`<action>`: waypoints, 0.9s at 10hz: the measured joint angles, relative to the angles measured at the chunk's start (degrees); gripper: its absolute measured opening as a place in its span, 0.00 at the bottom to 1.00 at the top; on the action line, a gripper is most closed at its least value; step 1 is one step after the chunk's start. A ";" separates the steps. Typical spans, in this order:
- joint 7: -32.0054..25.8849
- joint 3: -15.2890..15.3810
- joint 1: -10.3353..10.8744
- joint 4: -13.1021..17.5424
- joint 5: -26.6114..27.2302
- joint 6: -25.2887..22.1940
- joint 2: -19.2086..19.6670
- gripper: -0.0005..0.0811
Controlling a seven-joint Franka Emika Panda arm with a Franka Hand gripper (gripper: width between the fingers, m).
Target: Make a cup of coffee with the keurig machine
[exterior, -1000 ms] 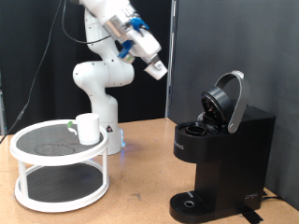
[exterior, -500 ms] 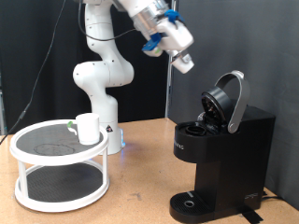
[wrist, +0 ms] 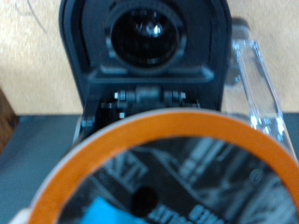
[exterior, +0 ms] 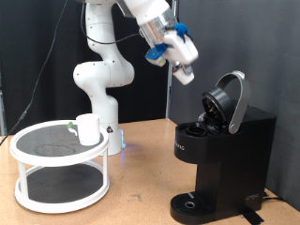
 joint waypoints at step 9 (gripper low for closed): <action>0.46 5.46 0.21 -7.01 -0.72 15.52 6.09 0.43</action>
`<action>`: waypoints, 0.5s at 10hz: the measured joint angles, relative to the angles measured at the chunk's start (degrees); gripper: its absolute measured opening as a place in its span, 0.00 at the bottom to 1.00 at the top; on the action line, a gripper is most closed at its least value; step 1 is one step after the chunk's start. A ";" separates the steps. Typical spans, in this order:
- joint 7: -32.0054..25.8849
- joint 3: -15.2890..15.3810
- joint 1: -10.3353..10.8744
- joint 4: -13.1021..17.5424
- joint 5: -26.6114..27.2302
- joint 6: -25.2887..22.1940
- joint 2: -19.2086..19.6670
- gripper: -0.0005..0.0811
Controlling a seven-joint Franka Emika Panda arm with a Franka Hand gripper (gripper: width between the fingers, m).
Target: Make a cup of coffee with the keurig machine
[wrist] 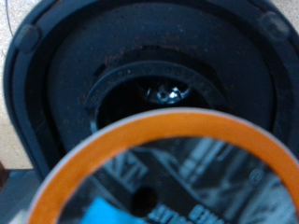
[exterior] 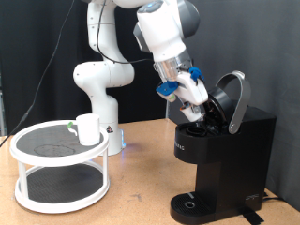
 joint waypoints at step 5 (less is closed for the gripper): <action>-0.24 0.87 0.04 -0.38 0.11 2.87 3.14 0.43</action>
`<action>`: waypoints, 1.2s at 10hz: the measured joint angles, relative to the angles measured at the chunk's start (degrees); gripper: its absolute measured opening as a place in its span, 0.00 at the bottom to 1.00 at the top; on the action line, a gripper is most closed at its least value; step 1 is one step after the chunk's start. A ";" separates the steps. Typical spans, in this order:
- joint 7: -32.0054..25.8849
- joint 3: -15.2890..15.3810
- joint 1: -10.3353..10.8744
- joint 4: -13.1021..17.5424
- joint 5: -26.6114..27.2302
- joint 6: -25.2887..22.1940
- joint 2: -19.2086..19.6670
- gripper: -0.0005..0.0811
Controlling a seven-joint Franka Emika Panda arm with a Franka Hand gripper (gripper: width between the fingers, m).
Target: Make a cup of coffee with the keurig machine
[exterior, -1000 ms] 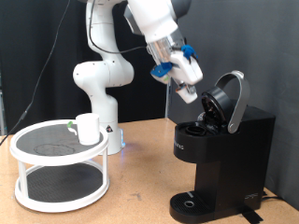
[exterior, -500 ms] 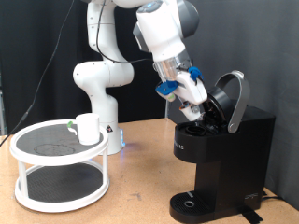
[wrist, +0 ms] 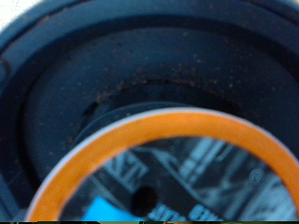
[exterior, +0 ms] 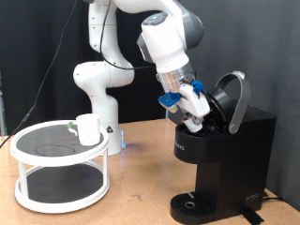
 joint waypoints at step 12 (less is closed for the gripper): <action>-6.09 0.26 -0.13 -1.86 5.86 1.64 -0.83 0.90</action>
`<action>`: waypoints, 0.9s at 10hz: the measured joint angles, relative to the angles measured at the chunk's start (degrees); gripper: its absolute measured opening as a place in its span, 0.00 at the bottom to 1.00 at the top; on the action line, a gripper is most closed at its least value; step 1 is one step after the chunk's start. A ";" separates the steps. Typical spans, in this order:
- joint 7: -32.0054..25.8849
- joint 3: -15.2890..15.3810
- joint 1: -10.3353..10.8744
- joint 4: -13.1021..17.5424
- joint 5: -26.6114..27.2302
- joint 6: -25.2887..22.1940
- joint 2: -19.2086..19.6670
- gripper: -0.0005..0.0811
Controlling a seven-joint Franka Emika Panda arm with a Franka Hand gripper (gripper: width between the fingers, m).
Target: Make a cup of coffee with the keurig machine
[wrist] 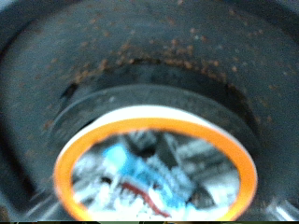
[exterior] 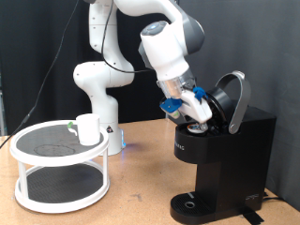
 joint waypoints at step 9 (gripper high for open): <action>-5.48 -4.75 -1.96 -0.85 8.82 -4.32 -8.60 0.91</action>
